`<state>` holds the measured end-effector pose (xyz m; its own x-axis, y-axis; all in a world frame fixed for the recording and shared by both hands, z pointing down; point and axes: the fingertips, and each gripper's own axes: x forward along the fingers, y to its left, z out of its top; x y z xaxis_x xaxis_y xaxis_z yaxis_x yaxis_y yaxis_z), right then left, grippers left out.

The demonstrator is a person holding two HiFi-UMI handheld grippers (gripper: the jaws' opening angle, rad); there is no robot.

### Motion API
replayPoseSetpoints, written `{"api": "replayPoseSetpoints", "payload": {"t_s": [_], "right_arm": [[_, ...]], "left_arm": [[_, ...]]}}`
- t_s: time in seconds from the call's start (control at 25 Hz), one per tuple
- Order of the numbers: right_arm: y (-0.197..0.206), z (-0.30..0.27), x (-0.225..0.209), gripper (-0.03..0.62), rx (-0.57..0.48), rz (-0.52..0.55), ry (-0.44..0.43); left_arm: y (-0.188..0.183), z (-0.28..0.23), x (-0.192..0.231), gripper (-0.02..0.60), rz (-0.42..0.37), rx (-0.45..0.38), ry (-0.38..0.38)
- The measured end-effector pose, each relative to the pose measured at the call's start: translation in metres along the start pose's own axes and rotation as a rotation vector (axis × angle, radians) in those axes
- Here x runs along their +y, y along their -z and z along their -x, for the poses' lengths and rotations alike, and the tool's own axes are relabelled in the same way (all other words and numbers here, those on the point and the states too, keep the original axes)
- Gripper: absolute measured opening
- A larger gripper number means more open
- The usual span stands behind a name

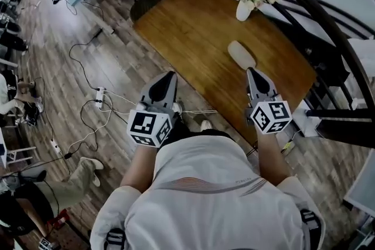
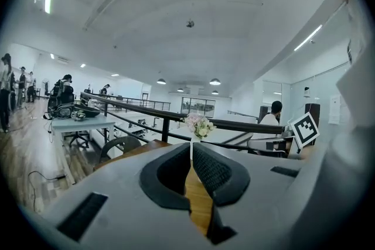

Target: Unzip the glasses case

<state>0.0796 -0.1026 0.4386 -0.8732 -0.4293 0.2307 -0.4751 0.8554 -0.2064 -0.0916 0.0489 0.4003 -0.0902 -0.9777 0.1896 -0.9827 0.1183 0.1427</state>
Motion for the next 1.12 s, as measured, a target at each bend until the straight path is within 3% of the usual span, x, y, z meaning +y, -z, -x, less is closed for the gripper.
{"api": "replayPoseSetpoints", "payload": {"t_s": [0.2,0.4,0.68,1.12], "right_arm": [[-0.011,-0.016,-0.021,0.051,-0.001,0.012,0.140],[-0.024,-0.039,-0.048,0.052,-0.006,-0.024,0.308],[-0.030,-0.069,-0.039,0.051,-0.011,-0.057,0.519],[-0.019,-0.034,-0.052,0.052,-0.018,-0.097,0.691]], "left_arm": [[-0.008,-0.060,0.028,0.023,0.029,0.010,0.127],[-0.023,-0.128,0.044,0.023,-0.005,0.029,0.294],[-0.023,-0.191,0.077,0.023,-0.037,0.088,0.526],[-0.021,-0.229,0.041,0.023,-0.052,0.128,0.698]]}}
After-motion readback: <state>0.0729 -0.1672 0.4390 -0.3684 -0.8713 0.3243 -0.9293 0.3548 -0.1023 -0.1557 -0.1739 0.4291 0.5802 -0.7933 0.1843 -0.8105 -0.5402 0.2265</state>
